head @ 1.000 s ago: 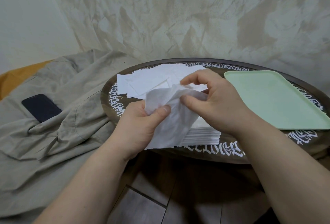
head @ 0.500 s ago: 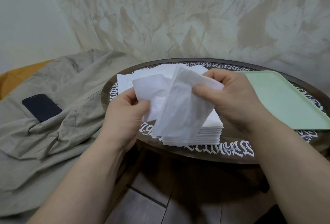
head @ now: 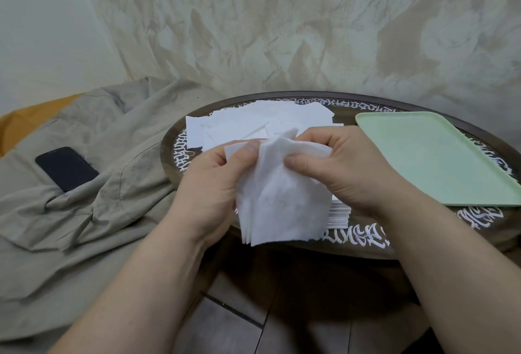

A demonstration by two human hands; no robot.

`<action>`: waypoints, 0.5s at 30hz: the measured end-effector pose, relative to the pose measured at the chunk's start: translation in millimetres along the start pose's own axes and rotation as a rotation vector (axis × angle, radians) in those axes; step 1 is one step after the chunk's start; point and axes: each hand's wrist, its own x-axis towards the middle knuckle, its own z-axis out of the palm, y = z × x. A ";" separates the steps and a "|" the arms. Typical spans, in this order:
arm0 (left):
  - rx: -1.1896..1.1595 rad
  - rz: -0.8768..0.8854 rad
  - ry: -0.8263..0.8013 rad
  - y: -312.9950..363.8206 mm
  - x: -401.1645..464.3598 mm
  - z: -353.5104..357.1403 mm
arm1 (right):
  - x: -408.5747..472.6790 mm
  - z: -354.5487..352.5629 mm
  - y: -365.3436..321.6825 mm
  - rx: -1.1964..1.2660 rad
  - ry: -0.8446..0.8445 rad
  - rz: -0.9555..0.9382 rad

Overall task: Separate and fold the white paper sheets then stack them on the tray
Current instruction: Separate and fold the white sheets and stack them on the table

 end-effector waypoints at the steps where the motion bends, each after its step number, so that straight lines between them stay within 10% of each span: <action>1: -0.033 -0.032 -0.030 0.5 -0.9 -0.4 | 0.5 -0.5 0.7 -0.003 0.031 0.013; 15: -0.104 -0.088 -0.034 -4.0 -2.0 1.3 | -0.1 -2.3 -1.7 0.046 -0.004 0.025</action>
